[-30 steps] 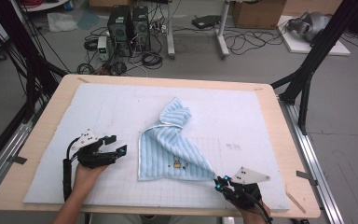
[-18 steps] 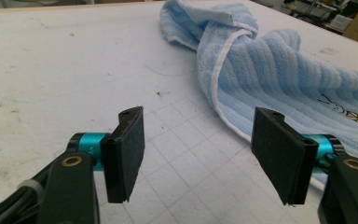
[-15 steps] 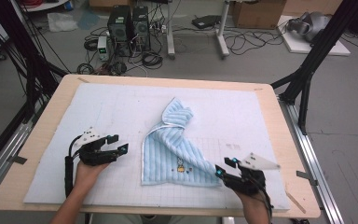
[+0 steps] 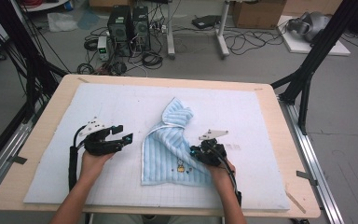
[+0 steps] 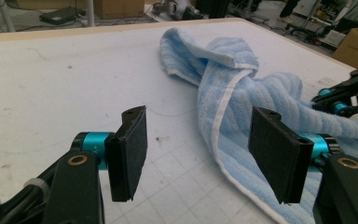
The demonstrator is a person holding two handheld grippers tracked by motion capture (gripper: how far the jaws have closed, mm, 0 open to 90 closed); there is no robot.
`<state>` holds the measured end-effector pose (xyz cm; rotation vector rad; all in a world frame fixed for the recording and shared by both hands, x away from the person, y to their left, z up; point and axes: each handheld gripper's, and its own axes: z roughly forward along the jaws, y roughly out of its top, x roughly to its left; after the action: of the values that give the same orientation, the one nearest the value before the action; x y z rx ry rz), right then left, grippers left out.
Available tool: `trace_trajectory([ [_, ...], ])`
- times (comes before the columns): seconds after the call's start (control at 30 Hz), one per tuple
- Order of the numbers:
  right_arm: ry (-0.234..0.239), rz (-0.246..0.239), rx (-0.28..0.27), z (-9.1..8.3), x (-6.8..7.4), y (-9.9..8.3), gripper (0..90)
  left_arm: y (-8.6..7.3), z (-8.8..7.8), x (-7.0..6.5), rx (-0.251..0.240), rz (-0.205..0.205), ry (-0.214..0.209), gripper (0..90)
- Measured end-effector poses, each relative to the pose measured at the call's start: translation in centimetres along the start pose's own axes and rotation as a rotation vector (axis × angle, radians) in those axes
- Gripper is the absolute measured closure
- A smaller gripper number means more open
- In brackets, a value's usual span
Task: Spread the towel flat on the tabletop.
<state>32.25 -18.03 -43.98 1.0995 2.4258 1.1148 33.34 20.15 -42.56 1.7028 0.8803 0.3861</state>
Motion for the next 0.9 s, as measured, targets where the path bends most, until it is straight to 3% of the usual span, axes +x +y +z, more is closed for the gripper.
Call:
trace_trajectory([
  [0.2, -0.004, -0.023, -0.076, -3.5, 0.1, -1.9, 85.7, 1.3, 1.0, -0.7, -0.004, 0.024, -0.024, 37.8],
  [0.33, -0.009, -0.023, -0.087, -5.1, -0.1, -3.3, 85.4, 2.1, 2.0, -1.4, 0.002, 0.049, -0.045, 37.8],
  [0.47, 0.0, -0.028, -0.09, -5.6, -0.2, -3.8, 82.0, 3.0, 3.4, -2.1, 0.009, 0.072, -0.075, 37.8],
  [0.53, -0.016, -0.017, -0.126, -5.9, -0.4, -3.6, 65.1, 3.4, 4.2, -2.6, 0.016, 0.088, -0.09, 38.0],
  [0.63, -0.035, 0.007, -0.17, -6.2, -1.1, -3.3, 57.6, 3.8, 5.9, -3.1, 0.035, 0.089, -0.125, 38.2],
  [0.8, -0.093, 0.046, -0.187, -6.4, -2.8, -3.4, 52.6, 4.2, 9.1, -4.4, 0.077, 0.092, -0.171, 37.6],
  [0.9, -0.103, 0.054, -0.192, -6.4, -3.6, -3.6, 52.4, 4.0, 10.9, -4.9, 0.095, 0.08, -0.187, 36.1],
])
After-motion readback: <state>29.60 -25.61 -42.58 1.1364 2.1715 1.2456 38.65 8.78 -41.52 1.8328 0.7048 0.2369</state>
